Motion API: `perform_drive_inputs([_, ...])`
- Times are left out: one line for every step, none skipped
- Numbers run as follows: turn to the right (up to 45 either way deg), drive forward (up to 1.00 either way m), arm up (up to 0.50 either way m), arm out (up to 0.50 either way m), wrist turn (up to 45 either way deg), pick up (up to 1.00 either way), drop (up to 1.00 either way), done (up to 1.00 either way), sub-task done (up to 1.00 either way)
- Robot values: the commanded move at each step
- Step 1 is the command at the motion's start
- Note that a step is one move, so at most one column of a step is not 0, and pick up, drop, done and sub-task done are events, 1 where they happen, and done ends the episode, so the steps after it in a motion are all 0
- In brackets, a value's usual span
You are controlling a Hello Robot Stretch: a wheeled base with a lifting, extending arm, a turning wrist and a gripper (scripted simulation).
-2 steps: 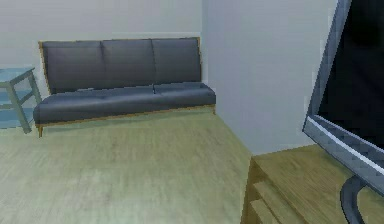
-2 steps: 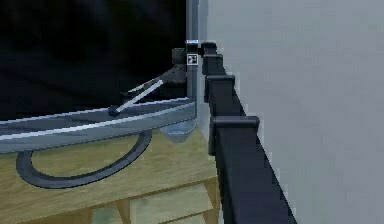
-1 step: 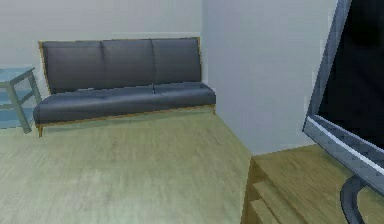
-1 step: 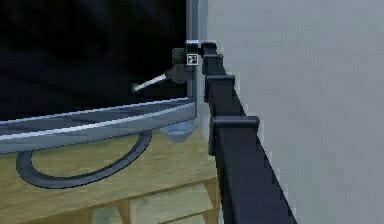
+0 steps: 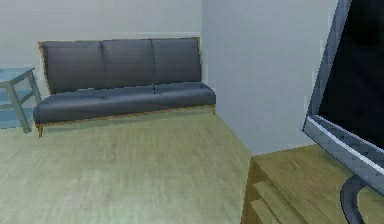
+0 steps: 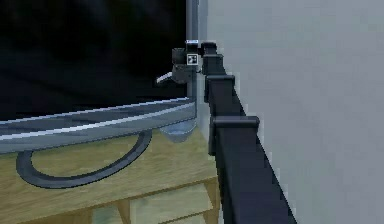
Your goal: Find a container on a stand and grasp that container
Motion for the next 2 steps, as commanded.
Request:
perform_drive_inputs([0.0, 0.00, -0.26, 0.00, 0.0, 0.00, 0.00, 0.00, 0.00])
perform_drive_inputs([0.0, 0.00, 0.00, 0.00, 0.0, 1.00, 0.00, 0.00, 0.00])
